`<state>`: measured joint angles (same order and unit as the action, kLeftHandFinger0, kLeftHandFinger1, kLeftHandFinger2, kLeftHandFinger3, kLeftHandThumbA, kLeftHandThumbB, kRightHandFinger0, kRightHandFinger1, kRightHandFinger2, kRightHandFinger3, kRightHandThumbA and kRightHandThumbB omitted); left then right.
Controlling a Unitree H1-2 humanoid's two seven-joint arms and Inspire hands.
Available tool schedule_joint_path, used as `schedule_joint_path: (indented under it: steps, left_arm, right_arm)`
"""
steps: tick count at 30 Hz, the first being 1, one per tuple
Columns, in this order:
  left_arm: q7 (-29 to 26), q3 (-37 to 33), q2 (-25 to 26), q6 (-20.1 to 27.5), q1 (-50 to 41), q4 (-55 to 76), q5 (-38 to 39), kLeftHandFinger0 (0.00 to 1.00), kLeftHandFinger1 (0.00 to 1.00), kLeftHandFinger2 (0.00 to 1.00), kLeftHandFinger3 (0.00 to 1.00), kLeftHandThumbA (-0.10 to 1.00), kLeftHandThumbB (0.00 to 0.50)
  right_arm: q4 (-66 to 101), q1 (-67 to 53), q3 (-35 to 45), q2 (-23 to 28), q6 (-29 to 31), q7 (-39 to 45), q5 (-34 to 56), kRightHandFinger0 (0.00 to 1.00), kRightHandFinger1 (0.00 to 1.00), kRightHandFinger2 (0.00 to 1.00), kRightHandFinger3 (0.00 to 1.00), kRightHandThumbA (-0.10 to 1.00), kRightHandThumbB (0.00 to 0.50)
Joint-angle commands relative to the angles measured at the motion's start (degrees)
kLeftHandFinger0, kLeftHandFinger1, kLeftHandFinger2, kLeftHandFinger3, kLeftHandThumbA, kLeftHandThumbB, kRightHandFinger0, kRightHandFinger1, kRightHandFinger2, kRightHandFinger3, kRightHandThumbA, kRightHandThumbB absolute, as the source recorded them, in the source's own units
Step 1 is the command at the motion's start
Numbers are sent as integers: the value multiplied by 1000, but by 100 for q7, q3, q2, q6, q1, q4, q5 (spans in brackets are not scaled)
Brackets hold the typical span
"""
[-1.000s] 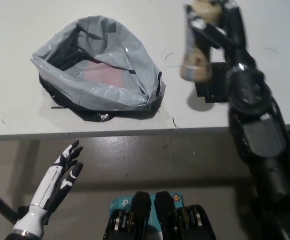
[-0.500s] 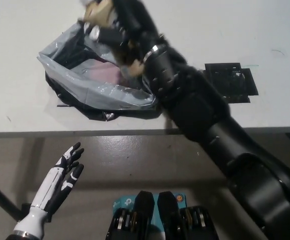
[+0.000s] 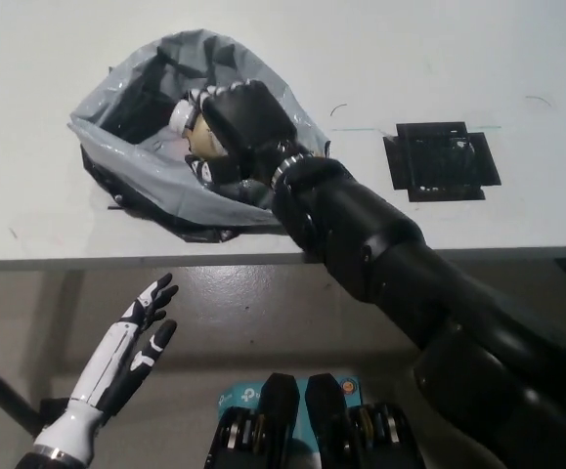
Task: Use the right hand to pick up a bottle of protein shake and place it into a plastic bag on the left side
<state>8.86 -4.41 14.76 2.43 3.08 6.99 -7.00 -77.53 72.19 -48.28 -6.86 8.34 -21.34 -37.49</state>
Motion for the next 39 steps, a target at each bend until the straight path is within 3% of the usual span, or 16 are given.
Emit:
schedule_joint_path:
  steps: [1, 3, 5, 6, 17, 23, 26, 28, 30, 31, 33, 36, 37, 38, 39]
  left_arm:
    - [121, -31, 141, 32, 139, 179, -86, 1000, 1000, 1000, 1000, 950, 177]
    - [116, -44, 137, 53, 162, 131, -93, 1000, 1000, 1000, 1000, 942, 179]
    - [119, -47, 138, 52, 165, 127, -99, 1000, 1000, 1000, 1000, 942, 177]
    - [140, -77, 134, 46, 138, 119, -100, 1000, 1000, 1000, 1000, 940, 173]
    - [162, -197, 72, 49, 170, 25, -117, 1000, 1000, 1000, 1000, 914, 181]
    - [214, -212, 89, -19, 167, 67, -97, 1000, 1000, 1000, 1000, 915, 195]
    - [152, -193, 50, 186, 163, -2, -113, 1000, 1000, 1000, 1000, 892, 173]
    - [89, -180, 15, 179, 170, -5, -179, 1000, 1000, 1000, 1000, 897, 177]
    - [82, -177, 7, 182, 174, -10, -188, 1000, 1000, 1000, 1000, 898, 177]
    - [34, -99, 14, 160, 225, -18, -168, 1000, 1000, 1000, 1000, 913, 175]
    - [-22, 58, 3, 69, 291, -4, -22, 1000, 1000, 1000, 1000, 912, 179]
    - [-31, 90, 0, 77, 295, -7, 6, 1000, 1000, 1000, 1000, 909, 180]
    - [-78, 215, 58, 110, 313, -54, 70, 1000, 1000, 1000, 1000, 924, 170]
    - [-93, 260, 70, 123, 312, -74, 103, 1000, 1000, 1000, 1000, 932, 174]
    - [-97, 269, 72, 116, 314, -82, 108, 1000, 1000, 1000, 1000, 935, 169]
  right_arm:
    - [-20, 480, -44, 12, 73, 231, -295, 1000, 1000, 1000, 1000, 688, 457]
    - [14, 454, 7, 82, 156, 201, -283, 1000, 1000, 1000, 1000, 869, 440]
    - [23, 448, 38, 93, 176, 202, -305, 1000, 1000, 1000, 1000, 874, 440]
    - [86, 422, 96, 155, 261, 155, -275, 1000, 1000, 1000, 1000, 946, 434]
    - [630, 591, 911, 309, 632, -13, 29, 1000, 1000, 1000, 1000, 1000, 431]
    - [1848, 808, 1901, 484, 716, 510, 614, 1000, 1000, 1000, 1000, 1000, 449]
    - [3481, 720, 2699, 744, 488, 1046, 1310, 1000, 1000, 1000, 1000, 1000, 463]
    - [4600, 520, 3019, 978, 270, 1271, 1591, 1000, 1000, 1000, 1000, 1000, 446]
    - [4775, 476, 3107, 986, 216, 1359, 1597, 1000, 1000, 1000, 1000, 1000, 446]
    - [6067, 143, 3418, 1258, 72, 1417, 1880, 1000, 1000, 1000, 1000, 1000, 380]
    - [8083, -741, 3943, 1759, -321, 1389, 1986, 1000, 1000, 1000, 1000, 1000, 391]
    - [8246, -819, 4012, 1780, -348, 1420, 1981, 1000, 1000, 1000, 1000, 1000, 390]
    - [9425, -1725, 4473, 2307, -410, 1451, 2369, 1000, 1000, 1000, 1000, 1000, 376]
    - [9752, -2038, 4646, 2492, -397, 1446, 2404, 1000, 1000, 1000, 1000, 1000, 367]
    - [10000, -2281, 4816, 2581, -469, 1416, 2433, 1000, 1000, 1000, 1000, 1000, 397]
